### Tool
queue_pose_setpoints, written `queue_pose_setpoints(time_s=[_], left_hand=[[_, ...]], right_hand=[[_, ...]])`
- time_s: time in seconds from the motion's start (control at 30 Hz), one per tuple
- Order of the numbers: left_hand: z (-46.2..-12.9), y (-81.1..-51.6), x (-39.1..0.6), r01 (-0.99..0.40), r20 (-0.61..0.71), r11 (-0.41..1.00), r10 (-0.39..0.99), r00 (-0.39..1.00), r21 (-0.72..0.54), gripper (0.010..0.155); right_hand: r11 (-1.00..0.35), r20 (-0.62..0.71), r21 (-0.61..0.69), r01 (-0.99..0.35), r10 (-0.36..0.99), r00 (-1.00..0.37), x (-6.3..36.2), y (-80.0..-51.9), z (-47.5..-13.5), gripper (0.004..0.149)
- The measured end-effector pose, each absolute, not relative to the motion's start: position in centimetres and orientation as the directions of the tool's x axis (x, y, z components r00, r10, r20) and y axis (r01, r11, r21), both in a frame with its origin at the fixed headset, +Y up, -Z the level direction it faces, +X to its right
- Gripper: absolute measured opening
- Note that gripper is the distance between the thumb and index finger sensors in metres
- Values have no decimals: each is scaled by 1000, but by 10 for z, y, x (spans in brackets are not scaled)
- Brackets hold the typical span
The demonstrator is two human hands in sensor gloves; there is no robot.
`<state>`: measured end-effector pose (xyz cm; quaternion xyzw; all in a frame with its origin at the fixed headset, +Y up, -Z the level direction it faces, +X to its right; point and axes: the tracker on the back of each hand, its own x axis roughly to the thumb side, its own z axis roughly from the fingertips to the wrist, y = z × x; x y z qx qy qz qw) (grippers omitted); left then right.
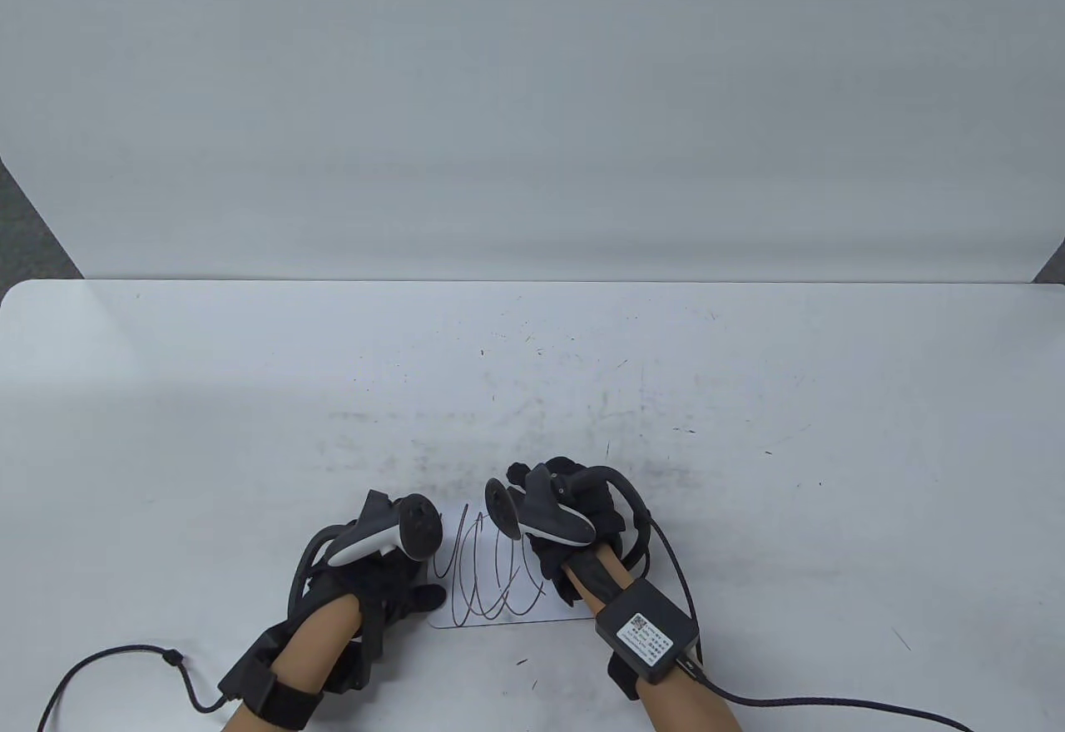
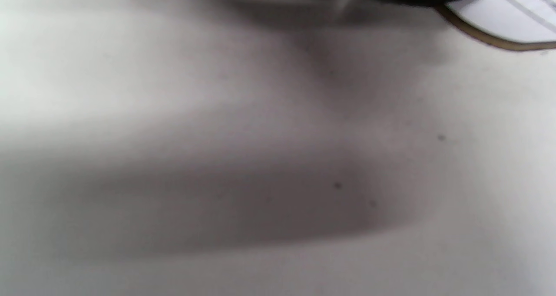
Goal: Wipe the whiteboard with a whiteboard eraser
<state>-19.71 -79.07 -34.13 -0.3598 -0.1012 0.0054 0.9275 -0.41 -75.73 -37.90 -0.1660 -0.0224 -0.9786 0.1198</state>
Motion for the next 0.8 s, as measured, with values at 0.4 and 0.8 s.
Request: queue_pose_setpoints(time_s=[0.4, 0.8], left_hand=[[-341, -791, -197, 82, 188, 738, 63, 980, -670, 94], [-341, -792, -197, 72, 192, 729, 83, 978, -681, 94]], right_hand=[[-948, 433, 28, 318, -275, -858, 2, -751, -317, 59], [-954, 469, 24, 299, -254, -846, 24, -753, -253, 61]])
